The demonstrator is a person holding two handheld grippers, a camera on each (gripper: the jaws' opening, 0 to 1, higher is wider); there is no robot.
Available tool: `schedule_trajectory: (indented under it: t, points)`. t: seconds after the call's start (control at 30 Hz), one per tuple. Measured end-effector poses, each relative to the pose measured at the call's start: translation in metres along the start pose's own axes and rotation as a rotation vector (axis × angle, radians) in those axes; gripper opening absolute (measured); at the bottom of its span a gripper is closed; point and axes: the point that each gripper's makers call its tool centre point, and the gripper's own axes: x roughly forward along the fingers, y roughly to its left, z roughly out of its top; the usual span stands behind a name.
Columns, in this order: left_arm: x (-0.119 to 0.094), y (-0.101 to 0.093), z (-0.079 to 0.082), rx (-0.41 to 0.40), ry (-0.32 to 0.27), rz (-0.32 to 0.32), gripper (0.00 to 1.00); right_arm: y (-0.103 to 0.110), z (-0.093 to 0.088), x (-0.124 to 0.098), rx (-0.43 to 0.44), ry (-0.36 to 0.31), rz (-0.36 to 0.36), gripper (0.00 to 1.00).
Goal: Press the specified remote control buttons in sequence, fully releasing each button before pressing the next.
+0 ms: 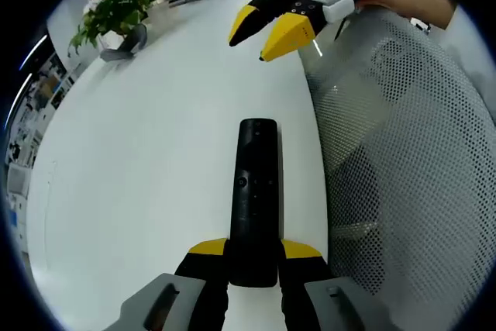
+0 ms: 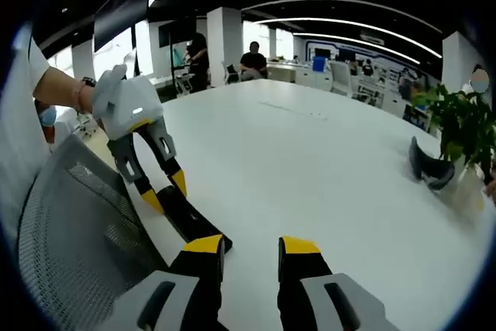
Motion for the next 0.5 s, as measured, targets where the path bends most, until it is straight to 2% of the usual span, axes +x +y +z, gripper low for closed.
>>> schedule_trajectory:
  t: [0.2, 0.3, 0.37, 0.43, 0.5]
  points:
    - [-0.001, 0.000, 0.000, -0.014, -0.086, 0.000, 0.24, 0.015, -0.013, 0.005, -0.061, 0.087, 0.079, 0.10]
    - [-0.002, 0.000, -0.001, -0.021, -0.126, 0.003, 0.24, 0.021, -0.025, 0.008, -0.150, 0.185, 0.098, 0.06]
    - [-0.002, -0.001, -0.001, -0.025, -0.148, 0.003, 0.24, 0.026, -0.026, 0.010, -0.207, 0.213, 0.123, 0.04]
    - [-0.003, -0.002, -0.001, -0.024, -0.170, 0.004, 0.24, 0.029, -0.027, 0.012, -0.326, 0.253, 0.132, 0.00]
    - [-0.003, -0.003, -0.001, -0.025, -0.184, 0.003, 0.24, 0.026, -0.028, 0.017, -0.395, 0.287, 0.122, 0.00]
